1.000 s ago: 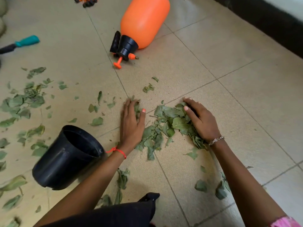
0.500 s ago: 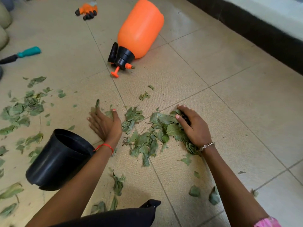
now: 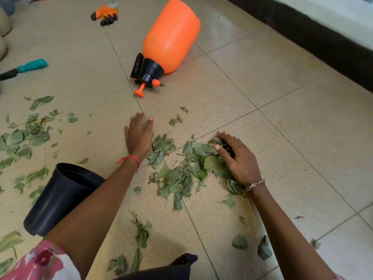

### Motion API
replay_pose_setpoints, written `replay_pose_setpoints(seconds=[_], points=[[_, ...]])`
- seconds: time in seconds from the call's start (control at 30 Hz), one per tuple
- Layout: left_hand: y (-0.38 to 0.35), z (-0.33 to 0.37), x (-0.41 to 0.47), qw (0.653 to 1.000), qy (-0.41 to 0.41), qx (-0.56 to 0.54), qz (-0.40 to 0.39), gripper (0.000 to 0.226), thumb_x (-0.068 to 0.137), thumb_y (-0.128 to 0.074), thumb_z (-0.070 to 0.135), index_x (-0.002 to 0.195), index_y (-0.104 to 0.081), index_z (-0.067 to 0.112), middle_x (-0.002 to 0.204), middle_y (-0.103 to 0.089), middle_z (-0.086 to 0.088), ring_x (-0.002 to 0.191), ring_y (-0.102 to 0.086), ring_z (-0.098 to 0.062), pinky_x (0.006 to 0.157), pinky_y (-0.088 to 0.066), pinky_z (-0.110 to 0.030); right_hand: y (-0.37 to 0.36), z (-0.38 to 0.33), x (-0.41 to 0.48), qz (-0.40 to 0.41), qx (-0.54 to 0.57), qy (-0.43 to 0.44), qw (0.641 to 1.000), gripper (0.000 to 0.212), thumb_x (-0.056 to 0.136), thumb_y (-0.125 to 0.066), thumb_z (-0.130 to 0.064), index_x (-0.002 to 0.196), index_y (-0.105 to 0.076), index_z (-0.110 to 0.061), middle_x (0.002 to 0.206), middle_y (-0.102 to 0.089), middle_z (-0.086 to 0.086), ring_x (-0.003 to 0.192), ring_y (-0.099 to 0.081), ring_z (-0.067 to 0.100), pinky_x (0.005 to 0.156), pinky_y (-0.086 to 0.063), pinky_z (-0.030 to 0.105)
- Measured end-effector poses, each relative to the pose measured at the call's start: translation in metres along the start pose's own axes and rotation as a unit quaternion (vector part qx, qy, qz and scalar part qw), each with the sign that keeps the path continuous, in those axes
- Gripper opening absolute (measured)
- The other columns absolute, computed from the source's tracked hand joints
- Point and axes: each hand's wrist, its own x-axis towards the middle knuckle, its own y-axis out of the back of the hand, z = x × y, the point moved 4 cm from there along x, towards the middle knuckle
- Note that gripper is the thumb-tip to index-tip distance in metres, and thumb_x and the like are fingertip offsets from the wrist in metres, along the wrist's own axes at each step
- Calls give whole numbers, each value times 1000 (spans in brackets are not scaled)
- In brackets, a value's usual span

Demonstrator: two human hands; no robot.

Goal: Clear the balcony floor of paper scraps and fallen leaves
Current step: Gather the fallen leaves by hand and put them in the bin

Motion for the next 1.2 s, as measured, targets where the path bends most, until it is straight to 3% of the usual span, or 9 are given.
replay_pose_setpoints(seconds=[0.23, 0.47, 0.6, 0.77, 0.93, 1.0, 1.07, 1.13, 1.2], points=[[-30, 44, 3, 982, -126, -31, -137, 45, 103, -34, 32, 145, -33, 19, 154, -28, 1, 144, -20, -13, 119, -2, -31, 0, 0, 0, -5, -2, -1, 1000, 66, 82, -26, -66, 138, -40, -32, 147, -38, -7, 139, -29, 19, 105, -33, 36], [-52, 61, 12, 946, -208, -20, -247, 48, 98, -36, 37, 144, -37, 22, 154, -28, 4, 144, -19, -10, 118, -1, -30, 1, 0, 0, -6, -4, 4, 1000, 76, 76, -16, -72, 138, -38, -34, 148, -36, -9, 139, -28, 18, 105, -32, 35], [-49, 67, -6, 923, -182, -141, -310, 47, 91, -36, 37, 129, -56, 17, 145, -44, 6, 137, -30, -1, 117, -5, -23, 1, -2, 2, -6, -3, 6, 1000, 78, 76, -16, -72, 139, -38, -33, 148, -37, -8, 139, -29, 19, 106, -30, 34], [-49, 70, -44, 901, -192, -158, -356, 41, 94, -32, 36, 116, -63, 21, 137, -51, 10, 135, -36, -1, 116, -9, -20, 1, -4, 3, 5, 11, 15, 1000, 65, 86, -22, -64, 141, -35, -32, 147, -38, -11, 134, -37, 13, 106, -32, 33], [-45, 70, -77, 882, -167, -196, -396, 40, 95, -32, 39, 112, -66, 25, 131, -58, 3, 128, -46, -3, 118, -18, -27, -2, -5, 5, -20, -6, 12, 1000, 58, 90, -20, -52, 139, -41, -28, 147, -39, -6, 138, -30, 8, 114, -15, 25], [-36, 68, -84, 883, -127, -238, -383, 46, 94, -29, 45, 109, -68, 26, 127, -62, -1, 125, -51, -9, 115, -27, -32, -1, -8, 4, -27, 2, 14, 1000, 56, 91, -20, -51, 136, -45, -30, 146, -40, -8, 138, -26, 2, 114, -12, 22], [-21, 64, -86, 905, -92, -283, -303, 50, 93, -26, 48, 105, -69, 25, 123, -64, -1, 124, -52, -13, 111, -31, -32, 3, -12, 0, -41, 12, 14, 999, 48, 96, -26, -47, 136, -46, -29, 146, -38, -12, 133, -19, -8, 109, -8, 15], [-3, 55, -91, 923, -45, -319, -211, 48, 93, -27, 44, 104, -68, 21, 120, -64, 1, 123, -52, -10, 105, -33, -20, 7, -14, -3, -58, 25, 10, 998, 41, 101, -29, -39, 137, -45, -28, 146, -36, -13, 120, -14, -13, 103, -9, 11], [11, 39, -104, 944, -5, -299, -136, 45, 97, -29, 42, 111, -66, 18, 126, -60, 3, 125, -48, -7, 97, -31, -6, 6, -16, -7, -55, 41, 15, 998, 41, 100, -29, -40, 136, -46, -28, 146, -37, -12, 120, -15, -12, 104, -9, 12]])
